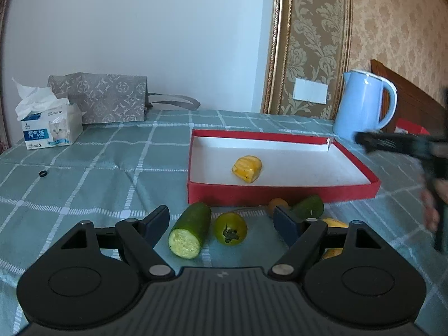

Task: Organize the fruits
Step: 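Place the eggplant slice in the tray and open the right tool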

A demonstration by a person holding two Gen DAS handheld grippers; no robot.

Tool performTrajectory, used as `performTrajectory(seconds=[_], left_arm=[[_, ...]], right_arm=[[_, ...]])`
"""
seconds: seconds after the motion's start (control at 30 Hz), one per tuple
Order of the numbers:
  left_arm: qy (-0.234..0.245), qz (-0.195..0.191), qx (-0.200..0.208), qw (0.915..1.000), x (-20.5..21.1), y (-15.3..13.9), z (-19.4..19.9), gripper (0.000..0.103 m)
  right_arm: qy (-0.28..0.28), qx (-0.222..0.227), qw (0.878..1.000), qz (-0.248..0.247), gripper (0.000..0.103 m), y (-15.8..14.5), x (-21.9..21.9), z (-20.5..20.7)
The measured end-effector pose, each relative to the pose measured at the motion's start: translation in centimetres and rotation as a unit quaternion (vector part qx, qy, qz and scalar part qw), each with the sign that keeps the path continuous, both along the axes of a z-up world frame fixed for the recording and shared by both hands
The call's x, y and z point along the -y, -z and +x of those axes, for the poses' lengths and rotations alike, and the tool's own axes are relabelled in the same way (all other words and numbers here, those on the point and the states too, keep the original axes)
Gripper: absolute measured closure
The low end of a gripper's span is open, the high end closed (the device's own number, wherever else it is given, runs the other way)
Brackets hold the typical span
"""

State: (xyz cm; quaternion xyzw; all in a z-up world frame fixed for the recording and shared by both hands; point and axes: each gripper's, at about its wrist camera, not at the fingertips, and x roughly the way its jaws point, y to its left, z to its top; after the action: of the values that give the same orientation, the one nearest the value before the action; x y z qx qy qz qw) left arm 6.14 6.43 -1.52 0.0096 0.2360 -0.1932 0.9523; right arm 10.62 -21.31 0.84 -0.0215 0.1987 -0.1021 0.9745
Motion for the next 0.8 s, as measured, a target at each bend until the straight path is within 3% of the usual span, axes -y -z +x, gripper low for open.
performTrajectory(seconds=[0.2,0.27,0.37,0.47,0.63,0.8], left_arm=[[0.017,0.027,0.006,0.9995,1.0,0.3,-0.3,0.022],[0.021,0.029,0.005,0.9993,1.1,0.4,-0.3,0.022],[0.021,0.025,0.001,0.9995,0.9,0.4,-0.1,0.022],[0.007,0.022,0.002,0.9997,0.2,0.3,0.0,0.022],[-0.011,0.041,0.002,0.9991,-1.2,0.6,-0.2,0.022],[-0.014,0.068,-0.015,0.9974,-2.1,1.3,0.6,0.022]], right_arm=[[0.013,-0.066,0.995,0.069,0.070,3.2,1.4,5.4],[0.013,-0.068,0.996,0.065,0.050,3.8,1.3,4.7],[0.024,-0.033,0.998,0.047,0.035,3.0,0.9,2.7],[0.015,-0.001,0.998,0.053,0.028,1.9,0.8,0.0],[0.004,0.040,0.999,0.028,0.028,1.5,-0.1,-3.7],[-0.007,0.044,0.998,0.049,0.028,1.6,0.1,-4.9]])
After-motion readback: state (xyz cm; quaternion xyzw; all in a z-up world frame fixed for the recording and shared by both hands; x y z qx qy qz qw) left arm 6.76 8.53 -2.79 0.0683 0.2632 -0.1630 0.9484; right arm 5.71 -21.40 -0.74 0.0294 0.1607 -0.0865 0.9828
